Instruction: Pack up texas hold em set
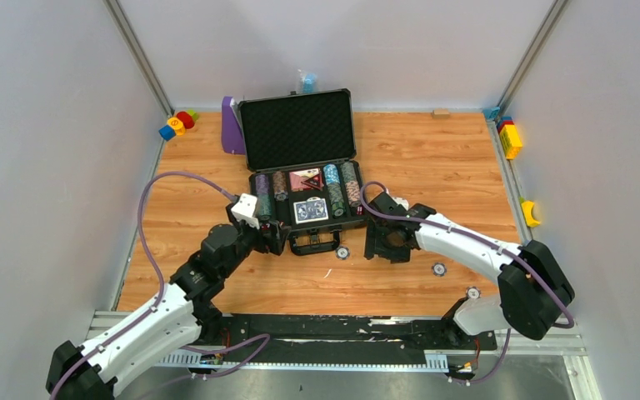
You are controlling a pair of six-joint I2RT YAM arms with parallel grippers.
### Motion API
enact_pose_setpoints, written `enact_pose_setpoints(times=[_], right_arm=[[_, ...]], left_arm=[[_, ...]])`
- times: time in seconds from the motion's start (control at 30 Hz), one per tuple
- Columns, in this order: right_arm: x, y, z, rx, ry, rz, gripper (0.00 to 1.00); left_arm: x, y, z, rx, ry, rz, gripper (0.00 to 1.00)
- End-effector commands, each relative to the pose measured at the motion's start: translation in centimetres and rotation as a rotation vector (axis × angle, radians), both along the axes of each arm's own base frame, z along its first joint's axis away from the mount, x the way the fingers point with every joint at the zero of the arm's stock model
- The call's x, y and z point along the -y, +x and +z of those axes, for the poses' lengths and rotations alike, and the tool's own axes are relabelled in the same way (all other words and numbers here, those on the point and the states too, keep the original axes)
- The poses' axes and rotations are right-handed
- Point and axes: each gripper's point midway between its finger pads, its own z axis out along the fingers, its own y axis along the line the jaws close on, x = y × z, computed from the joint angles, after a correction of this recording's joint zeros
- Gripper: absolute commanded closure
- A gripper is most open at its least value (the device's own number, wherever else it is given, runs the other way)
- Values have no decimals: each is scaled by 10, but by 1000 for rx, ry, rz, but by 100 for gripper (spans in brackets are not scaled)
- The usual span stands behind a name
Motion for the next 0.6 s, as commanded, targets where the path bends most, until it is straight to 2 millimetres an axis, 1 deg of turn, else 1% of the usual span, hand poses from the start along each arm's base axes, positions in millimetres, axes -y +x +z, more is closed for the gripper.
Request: enact_pose_setpoints(times=[0.0, 0.07, 0.1, 0.13, 0.17, 0.2, 0.23, 0.27, 0.3, 0.33, 0.37, 0.4, 0.43, 0.47, 0.5, 0.53, 0.57], right_arm=[[-12, 21, 20, 92, 28, 32, 36], [-10, 27, 27, 135, 27, 32, 34], [-7, 30, 29, 162, 20, 25, 33], [-6, 33, 33, 192, 23, 17, 29], [-4, 35, 35, 216, 24, 8, 26], [-2, 37, 37, 237, 27, -1, 25], [0, 39, 39, 257, 29, -11, 25], [3, 40, 41, 272, 26, -22, 24], [7, 41, 42, 291, 18, -40, 24], [11, 43, 43, 308, 11, -56, 24], [14, 43, 45, 325, 8, -69, 24], [17, 44, 48, 344, 9, -79, 24], [20, 44, 52, 370, 17, -86, 24], [25, 43, 55, 393, 16, -98, 24], [29, 43, 59, 419, 21, -108, 25], [32, 43, 63, 443, 23, -115, 25], [37, 43, 68, 470, 26, -124, 25]], left_arm=[[21, -6, 30, 19, -110, -90, 0], [21, -7, 23, -30, -99, -79, 0], [20, -7, 23, -44, -93, -73, 0], [22, -11, 15, -78, -73, -77, 0], [20, -11, 15, -87, -59, -64, 0], [26, -14, 12, -100, -43, -80, 0], [30, -17, 14, -100, -26, -84, 0], [34, -18, 9, -113, -4, -88, 0], [40, -22, 13, -110, 15, -99, 0], [45, -24, 7, -126, 44, -109, 0], [54, -29, 11, -115, 66, -141, 0], [60, -30, 3, -131, 105, -158, 0], [69, -34, 6, -119, 134, -197, 0], [75, -36, -3, -137, 175, -217, 0], [83, -39, 0, -129, 201, -263, 0], [88, -39, -10, -152, 241, -286, 0], [97, -44, -9, -149, 260, -350, 0]])
